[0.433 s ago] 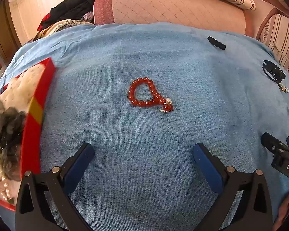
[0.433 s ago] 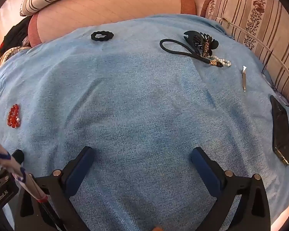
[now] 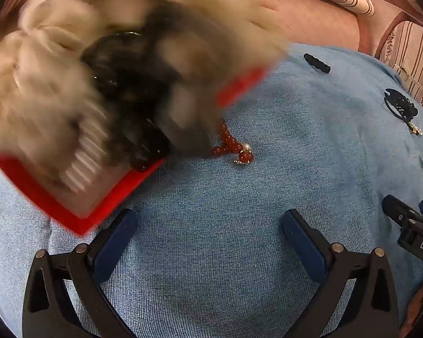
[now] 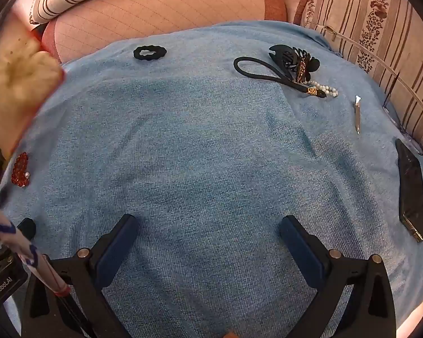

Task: Organize jewelry

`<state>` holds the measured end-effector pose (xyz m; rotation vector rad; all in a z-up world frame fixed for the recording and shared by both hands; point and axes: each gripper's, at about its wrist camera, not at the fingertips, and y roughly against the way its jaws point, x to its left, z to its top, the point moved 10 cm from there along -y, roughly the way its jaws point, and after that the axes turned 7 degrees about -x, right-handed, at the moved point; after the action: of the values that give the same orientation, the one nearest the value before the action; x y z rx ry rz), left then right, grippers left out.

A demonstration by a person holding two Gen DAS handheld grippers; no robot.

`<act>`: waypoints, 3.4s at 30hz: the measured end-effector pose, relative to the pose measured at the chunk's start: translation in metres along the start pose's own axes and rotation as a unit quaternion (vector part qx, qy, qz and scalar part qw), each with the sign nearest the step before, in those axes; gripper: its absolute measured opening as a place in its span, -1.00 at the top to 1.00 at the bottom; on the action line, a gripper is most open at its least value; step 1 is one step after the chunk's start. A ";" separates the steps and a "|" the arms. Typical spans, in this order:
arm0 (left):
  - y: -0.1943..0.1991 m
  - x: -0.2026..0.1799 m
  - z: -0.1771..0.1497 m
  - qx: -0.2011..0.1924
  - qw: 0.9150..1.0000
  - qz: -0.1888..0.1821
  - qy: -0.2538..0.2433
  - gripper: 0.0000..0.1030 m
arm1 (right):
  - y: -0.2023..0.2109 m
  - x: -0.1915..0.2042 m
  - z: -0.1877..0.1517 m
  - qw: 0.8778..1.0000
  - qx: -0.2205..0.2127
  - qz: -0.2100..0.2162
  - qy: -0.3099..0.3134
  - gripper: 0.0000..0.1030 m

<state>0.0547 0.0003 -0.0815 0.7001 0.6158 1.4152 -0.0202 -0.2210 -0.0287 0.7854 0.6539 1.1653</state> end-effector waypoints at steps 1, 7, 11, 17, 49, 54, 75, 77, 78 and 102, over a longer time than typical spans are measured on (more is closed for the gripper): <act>0.000 0.001 0.000 0.000 1.000 0.000 0.000 -1.00 | 0.000 0.000 0.000 1.000 0.001 0.002 0.000 -1.00; -0.001 0.000 0.000 0.001 1.000 0.001 -0.001 -1.00 | 0.006 -0.007 0.000 1.000 0.008 0.016 -0.021 -0.98; -0.002 0.002 0.000 0.003 1.000 -0.002 0.002 -1.00 | 0.013 -0.017 -0.001 0.998 0.015 0.029 -0.050 -0.98; -0.003 -0.001 -0.001 0.001 1.000 0.000 0.000 -1.00 | 0.030 -0.029 0.001 0.992 0.011 0.079 -0.102 -0.85; 0.173 0.025 -0.018 -0.125 0.992 -0.013 0.011 -1.00 | 0.186 0.006 -0.019 0.977 -0.155 0.134 -0.055 -0.56; 0.226 0.038 -0.014 -0.169 0.986 0.003 0.005 -1.00 | 0.219 0.019 -0.033 0.974 -0.162 0.150 -0.042 -0.56; 0.244 0.049 -0.022 -0.170 0.985 0.002 0.019 -1.00 | 0.238 0.035 -0.043 0.976 -0.160 0.148 -0.013 -0.57; 0.241 0.048 -0.022 -0.168 0.986 0.000 0.020 -1.00 | 0.235 0.034 -0.044 0.976 -0.157 0.148 -0.014 -0.57; 0.239 0.048 -0.023 -0.164 0.986 0.001 0.019 -1.00 | 0.233 0.034 -0.044 0.977 -0.155 0.148 -0.015 -0.57; 0.157 0.105 -0.007 -0.096 0.988 -0.084 0.090 -0.86 | 0.156 -0.038 -0.008 0.982 -0.104 0.123 -0.095 -0.52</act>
<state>-0.0467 0.1096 0.0343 0.3627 0.6525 1.3680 -0.1215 -0.2250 0.0964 0.8021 0.2762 1.3393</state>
